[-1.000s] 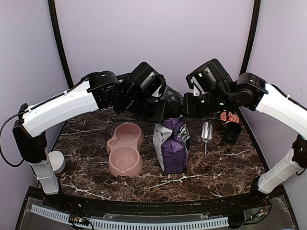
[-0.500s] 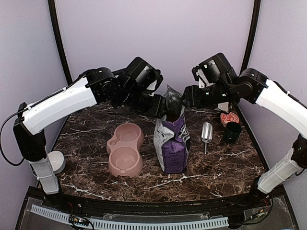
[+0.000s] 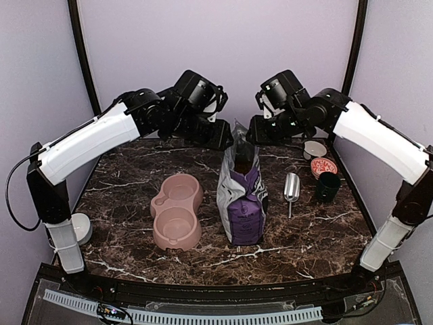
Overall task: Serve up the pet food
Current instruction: Open the seal of the pet food bag.
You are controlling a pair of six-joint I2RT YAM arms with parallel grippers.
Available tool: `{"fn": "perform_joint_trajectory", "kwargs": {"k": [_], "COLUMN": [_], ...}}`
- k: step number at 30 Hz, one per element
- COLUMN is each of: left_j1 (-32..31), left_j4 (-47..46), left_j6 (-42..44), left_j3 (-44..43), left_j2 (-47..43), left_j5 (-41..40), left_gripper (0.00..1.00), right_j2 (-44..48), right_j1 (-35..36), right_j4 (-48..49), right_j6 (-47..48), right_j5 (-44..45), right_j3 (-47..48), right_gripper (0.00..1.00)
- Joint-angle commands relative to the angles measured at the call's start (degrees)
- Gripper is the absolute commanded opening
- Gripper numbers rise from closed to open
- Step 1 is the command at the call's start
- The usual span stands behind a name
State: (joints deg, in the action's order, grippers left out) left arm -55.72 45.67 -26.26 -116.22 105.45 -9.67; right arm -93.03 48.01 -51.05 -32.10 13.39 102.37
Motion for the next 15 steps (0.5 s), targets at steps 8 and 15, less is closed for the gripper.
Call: {"fn": "perform_joint_trajectory", "kwargs": {"k": [8, 15], "left_j1": [1.24, 1.26], "left_j4": [-2.83, 5.53], "left_j6": [5.35, 8.21], "left_j3": [-4.57, -9.88], "left_j2": [5.96, 6.59], "left_j5": [1.72, -6.56], "left_gripper": [0.16, 0.00], "right_j2": [-1.74, -1.09], "right_j1": [-1.02, -2.25], "right_j4": [-1.28, -5.32], "right_j6": [3.06, 4.50], "right_j5": [2.23, 7.18], "right_j3": [3.00, 6.20], "right_gripper": [0.05, 0.00]}}
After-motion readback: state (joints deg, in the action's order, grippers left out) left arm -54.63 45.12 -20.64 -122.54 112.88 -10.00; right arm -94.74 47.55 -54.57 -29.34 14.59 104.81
